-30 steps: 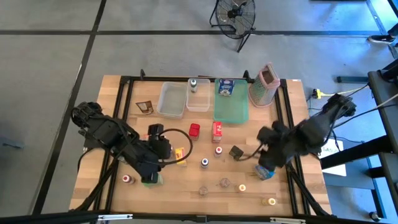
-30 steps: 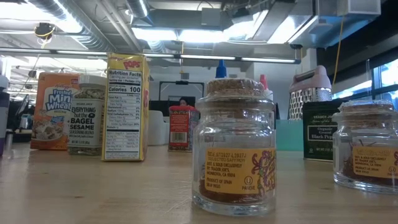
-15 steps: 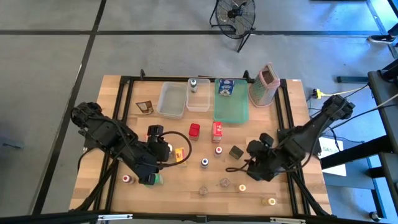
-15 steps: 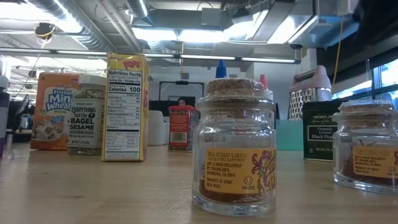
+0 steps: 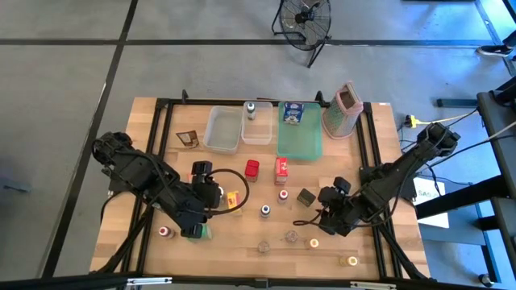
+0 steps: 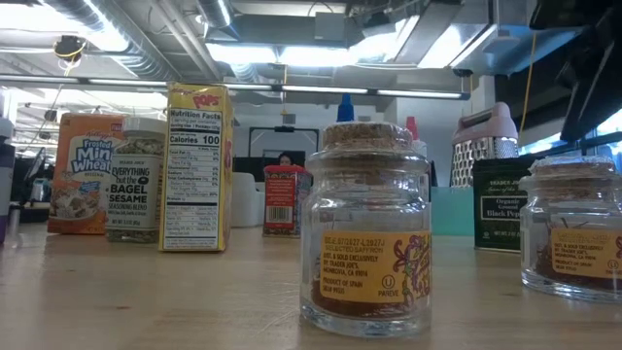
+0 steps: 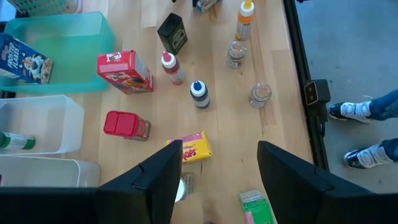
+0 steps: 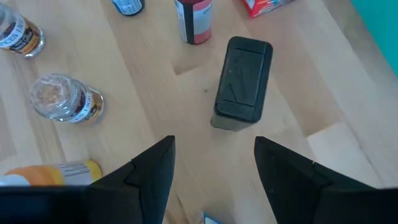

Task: Pick & Place Kitchen Items
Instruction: Put the black seasoning can into the gray bin

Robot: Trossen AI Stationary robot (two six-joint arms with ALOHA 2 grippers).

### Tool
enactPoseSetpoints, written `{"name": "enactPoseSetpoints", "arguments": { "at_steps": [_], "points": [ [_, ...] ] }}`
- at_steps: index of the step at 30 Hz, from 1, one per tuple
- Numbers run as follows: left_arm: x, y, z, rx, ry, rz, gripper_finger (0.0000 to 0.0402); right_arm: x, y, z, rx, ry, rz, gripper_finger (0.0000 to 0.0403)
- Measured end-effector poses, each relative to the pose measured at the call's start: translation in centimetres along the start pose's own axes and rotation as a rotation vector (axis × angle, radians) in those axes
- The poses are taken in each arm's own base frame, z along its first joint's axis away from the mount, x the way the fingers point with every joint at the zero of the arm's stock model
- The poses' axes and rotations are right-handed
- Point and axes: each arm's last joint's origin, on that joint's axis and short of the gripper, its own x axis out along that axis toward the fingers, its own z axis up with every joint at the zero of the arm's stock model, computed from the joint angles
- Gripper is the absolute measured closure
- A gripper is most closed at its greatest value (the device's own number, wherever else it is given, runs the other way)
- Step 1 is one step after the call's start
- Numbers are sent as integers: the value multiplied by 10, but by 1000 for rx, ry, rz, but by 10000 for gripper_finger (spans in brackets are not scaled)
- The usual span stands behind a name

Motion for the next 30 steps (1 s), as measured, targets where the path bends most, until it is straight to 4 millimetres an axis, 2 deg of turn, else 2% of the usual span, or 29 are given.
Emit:
{"name": "enactPoseSetpoints", "arguments": {
  "at_steps": [12,30],
  "points": [
    [1,1,3,-24,-19,-4,198,20,-8,-12,7,-26,-3,181],
    [1,1,3,-79,-22,-6,198,31,-16,6,-64,-53,-11,181]
  ]
}}
